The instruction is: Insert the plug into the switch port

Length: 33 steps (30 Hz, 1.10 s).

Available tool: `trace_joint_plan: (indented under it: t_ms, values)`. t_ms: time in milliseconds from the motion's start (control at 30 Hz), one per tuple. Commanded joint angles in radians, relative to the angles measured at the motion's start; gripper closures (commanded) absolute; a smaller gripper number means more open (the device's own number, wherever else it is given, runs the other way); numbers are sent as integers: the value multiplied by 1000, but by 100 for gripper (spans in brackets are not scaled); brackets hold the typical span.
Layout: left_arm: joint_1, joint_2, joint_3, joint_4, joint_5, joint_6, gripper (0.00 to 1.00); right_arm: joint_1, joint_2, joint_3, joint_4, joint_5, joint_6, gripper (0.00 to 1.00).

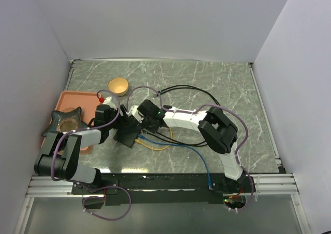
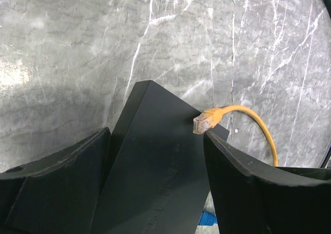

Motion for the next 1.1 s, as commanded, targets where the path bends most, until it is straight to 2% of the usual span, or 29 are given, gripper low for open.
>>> trace_joint_plan:
  t_ms: [0, 433, 800, 1067]
  values:
    - [-41, 12, 6, -43, 168, -51, 23, 28, -83, 7, 263, -13, 26, 100]
    - [-41, 4, 1, -40, 160, -54, 22, 28, -125, -53, 293, 52, 47, 100]
    - [-41, -13, -3, -40, 157, -58, 22, 26, -70, 5, 234, 148, 73, 100]
    - [-43, 2, -9, 0, 181, -64, 22, 23, -59, 16, 241, 148, 88, 100]
